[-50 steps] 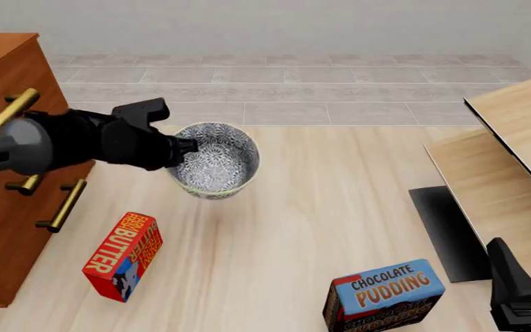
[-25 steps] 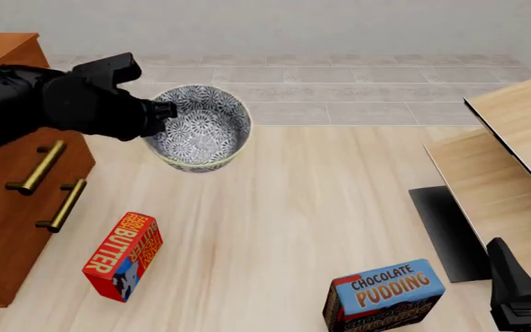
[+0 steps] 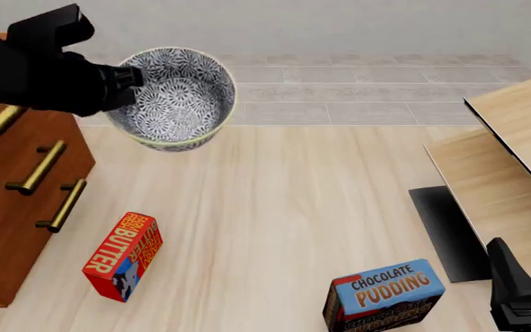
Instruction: Close the top drawer of the cabinet and put the bowl on top of it.
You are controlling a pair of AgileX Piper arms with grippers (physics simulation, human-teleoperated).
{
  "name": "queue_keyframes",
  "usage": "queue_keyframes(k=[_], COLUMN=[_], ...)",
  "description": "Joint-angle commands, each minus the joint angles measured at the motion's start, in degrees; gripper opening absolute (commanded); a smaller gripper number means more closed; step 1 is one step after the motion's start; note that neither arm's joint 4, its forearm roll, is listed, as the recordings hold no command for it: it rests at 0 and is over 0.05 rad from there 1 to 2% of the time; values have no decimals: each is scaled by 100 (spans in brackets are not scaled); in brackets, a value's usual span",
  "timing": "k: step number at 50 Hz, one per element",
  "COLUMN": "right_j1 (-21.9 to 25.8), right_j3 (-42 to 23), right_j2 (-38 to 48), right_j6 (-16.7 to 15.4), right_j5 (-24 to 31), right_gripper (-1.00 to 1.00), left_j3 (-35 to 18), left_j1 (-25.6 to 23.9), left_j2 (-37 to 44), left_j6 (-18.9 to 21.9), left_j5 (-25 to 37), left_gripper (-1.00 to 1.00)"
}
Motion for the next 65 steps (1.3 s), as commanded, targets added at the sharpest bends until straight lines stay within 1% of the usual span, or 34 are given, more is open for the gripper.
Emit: queue_keyframes(k=[1,7,13,20,29,35,48,53,65], right_j1=[1,1,1,1,2,2,1,2,2], right_j3=[-3,-3,-3,-3,-3,-3,-3,-3,-3], right_j2=[-10,-9,-9,-8,-9,-9,-9,-9,-9], right_j6=[-1,-2,0,-1,-1,0,-1,0,-1], right_j5=[11,11,11,11,11,11,11,11,11], right_gripper=[100,100,100,100,100,100,100,100,100], left_j3=[-113,-143,-209,-564,-875,-1145,-1494,-1635,-1756], left_j1=[56,197,228,387,454,602,895,982,1199], left_j2=[-542,-746,-918,-1052,-1129,-1188,-1269,-1304,-1416], left_j6=[-6,34,37,83,94,79,107,40,-1], left_j5=[369,534,722,1069,1338,1553,1865,1988,2146], left_gripper=[-100,-100,-100,-100,-100,-100,-100,-100,-100])
